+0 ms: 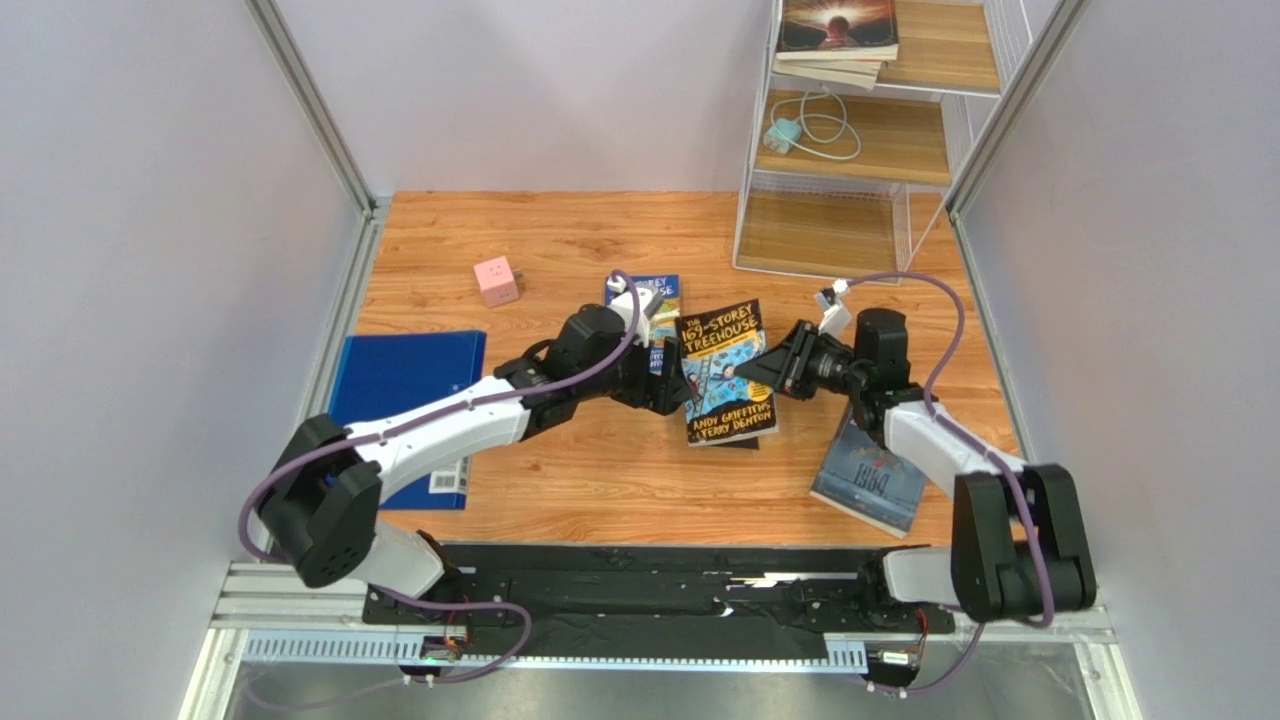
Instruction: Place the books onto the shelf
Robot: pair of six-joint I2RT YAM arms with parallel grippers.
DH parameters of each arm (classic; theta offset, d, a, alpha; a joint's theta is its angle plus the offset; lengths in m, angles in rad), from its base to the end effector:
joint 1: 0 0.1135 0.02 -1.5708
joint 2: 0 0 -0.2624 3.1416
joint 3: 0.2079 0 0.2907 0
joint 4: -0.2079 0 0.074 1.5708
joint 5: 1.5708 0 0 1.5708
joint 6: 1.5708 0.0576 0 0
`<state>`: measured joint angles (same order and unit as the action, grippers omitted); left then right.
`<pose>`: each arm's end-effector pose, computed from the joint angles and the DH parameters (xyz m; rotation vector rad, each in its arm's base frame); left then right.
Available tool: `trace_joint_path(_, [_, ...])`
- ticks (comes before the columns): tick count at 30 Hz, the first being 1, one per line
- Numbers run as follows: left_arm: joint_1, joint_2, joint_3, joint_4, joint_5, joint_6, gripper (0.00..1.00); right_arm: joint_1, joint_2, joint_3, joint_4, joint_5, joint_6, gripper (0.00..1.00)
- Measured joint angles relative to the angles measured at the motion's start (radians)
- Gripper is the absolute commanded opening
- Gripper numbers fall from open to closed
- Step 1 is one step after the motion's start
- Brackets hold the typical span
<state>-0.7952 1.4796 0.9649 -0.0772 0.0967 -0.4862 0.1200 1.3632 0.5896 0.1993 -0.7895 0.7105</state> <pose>0.2636 -0.2768 0.2137 0.4094 2.2462 -0.8153 0.3004 0.0774 0.1522 0.1622 2.2378 1.3144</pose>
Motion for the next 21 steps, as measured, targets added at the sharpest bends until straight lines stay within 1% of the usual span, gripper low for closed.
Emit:
trace_joint_path(6, [0.018, -0.11, -0.101, 0.137, 0.06, -0.017, 0.91, 0.0, -0.192, -0.001, 0.04, -0.081, 0.058, 0.04])
trace_joint_path(11, [0.02, -0.129, -0.15, 0.289, 0.146, -0.061, 0.9, 0.0, -0.254, -0.002, 0.072, -0.123, 0.111, 0.07])
trace_joint_path(13, [0.02, -0.127, -0.16, 0.359, 0.194, -0.087, 0.86, 0.002, -0.266, -0.002, 0.077, -0.138, 0.128, 0.07])
trace_joint_path(14, [0.02, -0.124, -0.16, 0.386, 0.213, -0.097, 0.82, 0.005, -0.271, -0.004, 0.084, -0.145, 0.132, 0.08])
trace_joint_path(15, [0.019, -0.117, -0.16, 0.424, 0.236, -0.11, 0.66, 0.009, -0.274, -0.006, 0.086, -0.149, 0.136, 0.08])
trace_joint_path(16, [0.018, -0.108, -0.157, 0.455, 0.255, -0.118, 0.54, 0.017, -0.277, -0.01, 0.092, -0.154, 0.14, 0.09])
trace_joint_path(17, [0.017, -0.097, -0.153, 0.472, 0.267, -0.129, 0.38, 0.024, -0.279, -0.014, 0.095, -0.156, 0.141, 0.12])
trace_joint_path(18, [0.018, -0.087, -0.151, 0.487, 0.277, -0.139, 0.07, 0.029, -0.283, -0.018, 0.098, -0.16, 0.145, 0.13])
trace_joint_path(19, [0.019, -0.077, -0.147, 0.491, 0.287, -0.149, 0.0, 0.031, -0.287, -0.02, 0.091, -0.157, 0.14, 0.15])
trace_joint_path(20, [0.023, -0.069, -0.141, 0.498, 0.301, -0.166, 0.0, 0.029, -0.293, -0.021, 0.074, -0.144, 0.122, 0.2])
trace_joint_path(21, [0.023, -0.065, -0.132, 0.506, 0.309, -0.165, 0.0, 0.027, -0.294, -0.021, 0.058, -0.131, 0.106, 0.22])
